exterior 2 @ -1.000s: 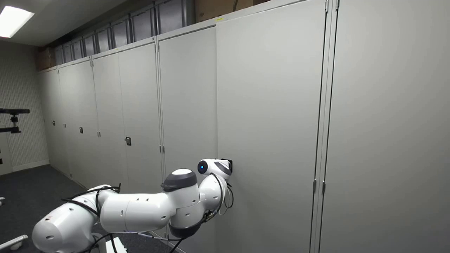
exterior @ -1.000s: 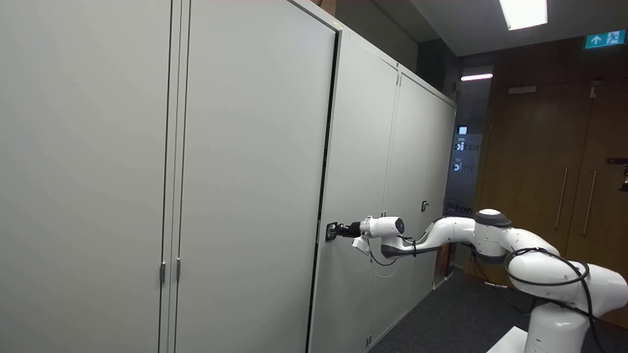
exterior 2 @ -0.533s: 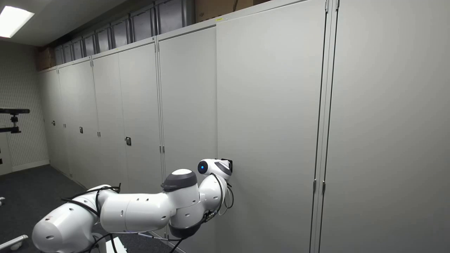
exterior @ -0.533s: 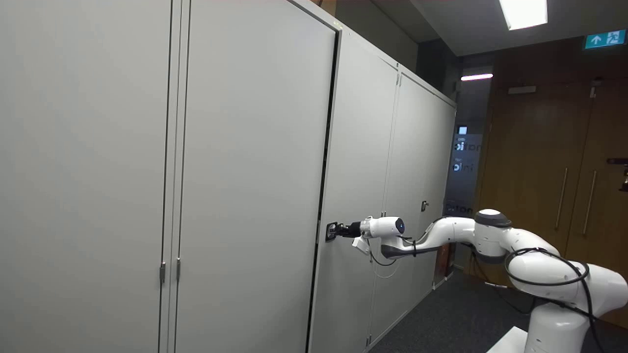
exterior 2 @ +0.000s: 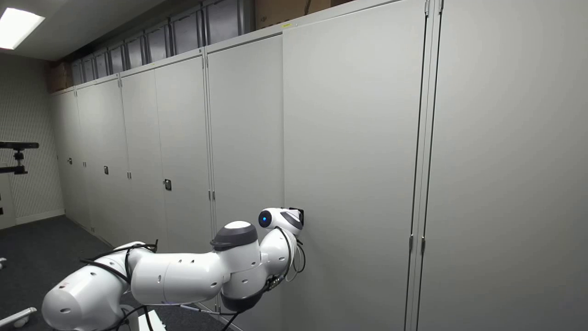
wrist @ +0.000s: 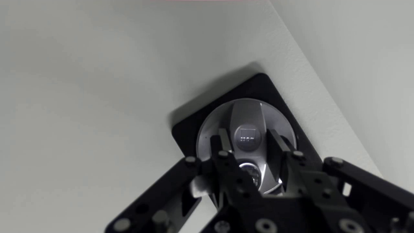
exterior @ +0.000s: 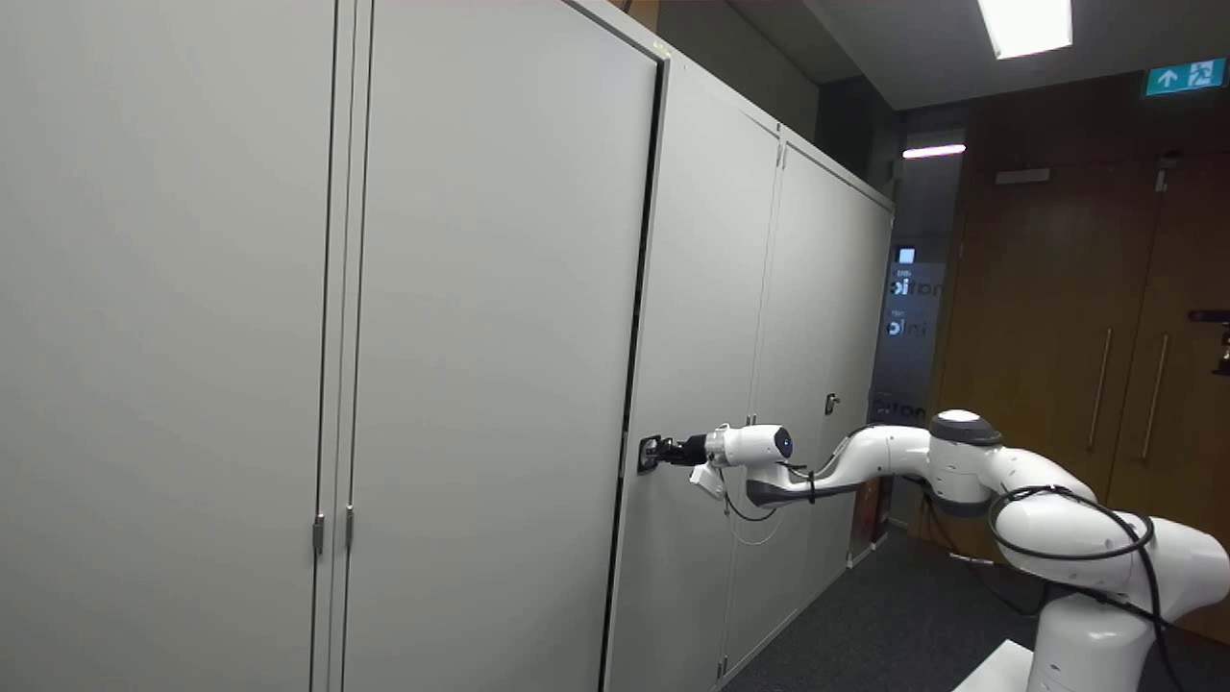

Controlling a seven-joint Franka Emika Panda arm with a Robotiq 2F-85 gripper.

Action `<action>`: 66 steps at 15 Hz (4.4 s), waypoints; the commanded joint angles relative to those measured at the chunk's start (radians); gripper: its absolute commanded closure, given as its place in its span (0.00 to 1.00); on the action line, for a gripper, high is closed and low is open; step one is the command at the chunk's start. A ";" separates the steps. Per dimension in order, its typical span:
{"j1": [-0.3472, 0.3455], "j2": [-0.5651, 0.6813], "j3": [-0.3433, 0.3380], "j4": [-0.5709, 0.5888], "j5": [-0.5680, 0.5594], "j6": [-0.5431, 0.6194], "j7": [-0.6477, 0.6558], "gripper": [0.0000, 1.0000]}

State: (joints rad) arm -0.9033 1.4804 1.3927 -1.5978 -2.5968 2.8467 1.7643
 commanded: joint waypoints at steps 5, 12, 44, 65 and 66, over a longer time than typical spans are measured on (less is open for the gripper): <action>0.000 0.000 0.000 0.000 0.000 0.000 0.000 0.68; 0.000 0.000 0.000 0.000 0.000 0.000 0.000 0.68; 0.000 0.000 0.000 0.000 0.000 0.000 0.000 0.68; 0.000 0.000 0.000 0.000 0.000 0.000 0.000 0.68; 0.000 0.000 0.000 0.000 0.000 0.000 0.000 0.68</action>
State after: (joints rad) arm -0.9031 1.4805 1.3927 -1.5975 -2.5968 2.8467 1.7643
